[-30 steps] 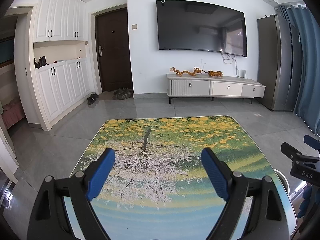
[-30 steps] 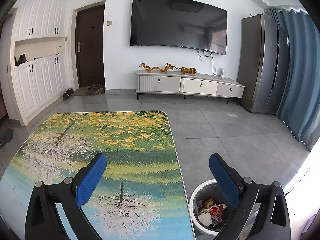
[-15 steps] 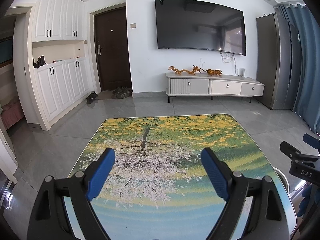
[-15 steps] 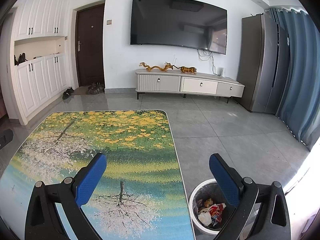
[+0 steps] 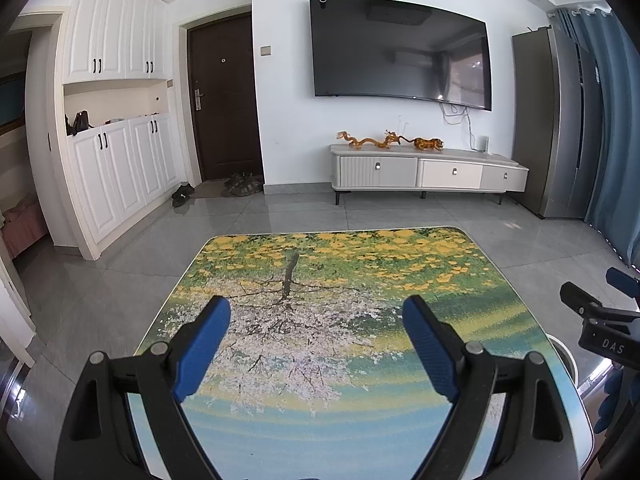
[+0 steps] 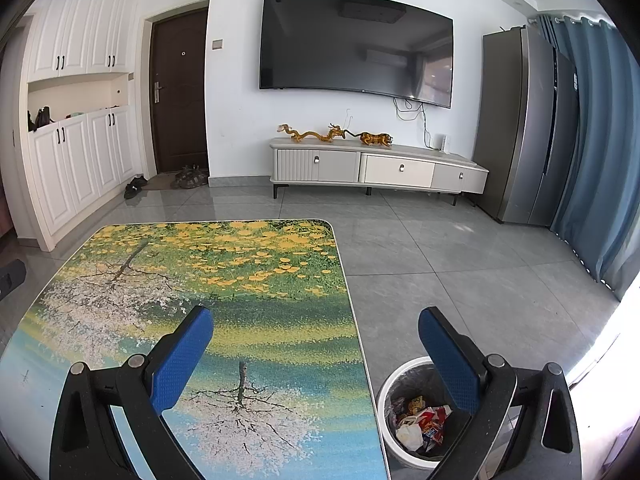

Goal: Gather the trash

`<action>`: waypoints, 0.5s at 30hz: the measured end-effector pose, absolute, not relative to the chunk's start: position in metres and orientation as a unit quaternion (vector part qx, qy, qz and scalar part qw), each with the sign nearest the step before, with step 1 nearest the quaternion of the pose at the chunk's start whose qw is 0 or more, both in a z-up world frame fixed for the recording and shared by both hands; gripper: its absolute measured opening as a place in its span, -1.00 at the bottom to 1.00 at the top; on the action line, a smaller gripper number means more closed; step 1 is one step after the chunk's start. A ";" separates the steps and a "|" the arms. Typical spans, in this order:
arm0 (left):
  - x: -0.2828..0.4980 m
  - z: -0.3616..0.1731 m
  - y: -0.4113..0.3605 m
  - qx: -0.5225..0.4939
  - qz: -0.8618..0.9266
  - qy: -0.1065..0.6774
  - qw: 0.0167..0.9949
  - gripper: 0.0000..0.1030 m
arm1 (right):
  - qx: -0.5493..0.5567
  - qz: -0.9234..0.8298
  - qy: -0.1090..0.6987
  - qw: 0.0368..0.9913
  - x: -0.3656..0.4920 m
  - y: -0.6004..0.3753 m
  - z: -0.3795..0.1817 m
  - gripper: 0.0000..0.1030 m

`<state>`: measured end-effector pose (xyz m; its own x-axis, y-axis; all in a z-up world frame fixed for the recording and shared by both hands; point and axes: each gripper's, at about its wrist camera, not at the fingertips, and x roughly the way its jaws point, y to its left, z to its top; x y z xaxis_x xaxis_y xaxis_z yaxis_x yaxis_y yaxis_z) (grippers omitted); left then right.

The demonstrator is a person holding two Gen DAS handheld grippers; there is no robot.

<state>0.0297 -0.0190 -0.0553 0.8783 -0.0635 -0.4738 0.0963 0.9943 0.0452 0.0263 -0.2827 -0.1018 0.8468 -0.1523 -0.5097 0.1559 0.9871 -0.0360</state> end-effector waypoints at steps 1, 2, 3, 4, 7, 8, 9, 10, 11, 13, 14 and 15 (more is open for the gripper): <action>0.030 -0.056 -0.019 0.033 -0.041 0.244 0.968 0.70 | 0.003 -0.080 0.265 0.961 0.026 -0.283 -0.102 1.00; 0.030 -0.056 -0.019 0.032 -0.041 0.245 0.968 0.70 | 0.003 -0.080 0.265 0.961 0.026 -0.283 -0.102 1.00; 0.030 -0.056 -0.018 0.032 -0.040 0.245 0.968 0.70 | 0.003 -0.080 0.264 0.961 0.026 -0.283 -0.102 1.00; 0.030 -0.056 -0.018 0.032 -0.040 0.246 0.968 0.70 | 0.003 -0.080 0.265 0.961 0.026 -0.283 -0.102 1.00; 0.030 -0.055 -0.017 0.031 -0.040 0.246 0.968 0.70 | 0.004 -0.080 0.265 0.961 0.026 -0.283 -0.102 1.00; 0.030 -0.055 -0.017 0.031 -0.040 0.246 0.968 0.70 | 0.003 -0.080 0.265 0.961 0.026 -0.283 -0.102 1.00; 0.030 -0.055 -0.017 0.031 -0.040 0.246 0.968 0.70 | 0.003 -0.080 0.265 0.961 0.026 -0.283 -0.102 1.00; 0.030 -0.055 -0.017 0.031 -0.040 0.247 0.968 0.70 | 0.003 -0.080 0.265 0.961 0.026 -0.283 -0.102 1.00; 0.030 -0.056 -0.017 0.030 -0.040 0.247 0.968 0.70 | 0.003 -0.080 0.265 0.961 0.026 -0.283 -0.102 1.00; 0.030 -0.056 -0.017 0.030 -0.039 0.248 0.968 0.70 | 0.004 -0.080 0.265 0.961 0.026 -0.283 -0.102 1.00; 0.030 -0.056 -0.017 0.030 -0.039 0.249 0.967 0.70 | 0.003 -0.080 0.265 0.961 0.027 -0.283 -0.102 1.00; 0.030 -0.056 -0.017 0.030 -0.038 0.249 0.967 0.70 | 0.004 -0.080 0.265 0.961 0.027 -0.283 -0.101 1.00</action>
<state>0.0298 -0.0173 -0.0562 0.8729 -0.0596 -0.4843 0.0893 0.9953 0.0383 0.0265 -0.2826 -0.1014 0.8466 -0.1516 -0.5102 0.1555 0.9872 -0.0352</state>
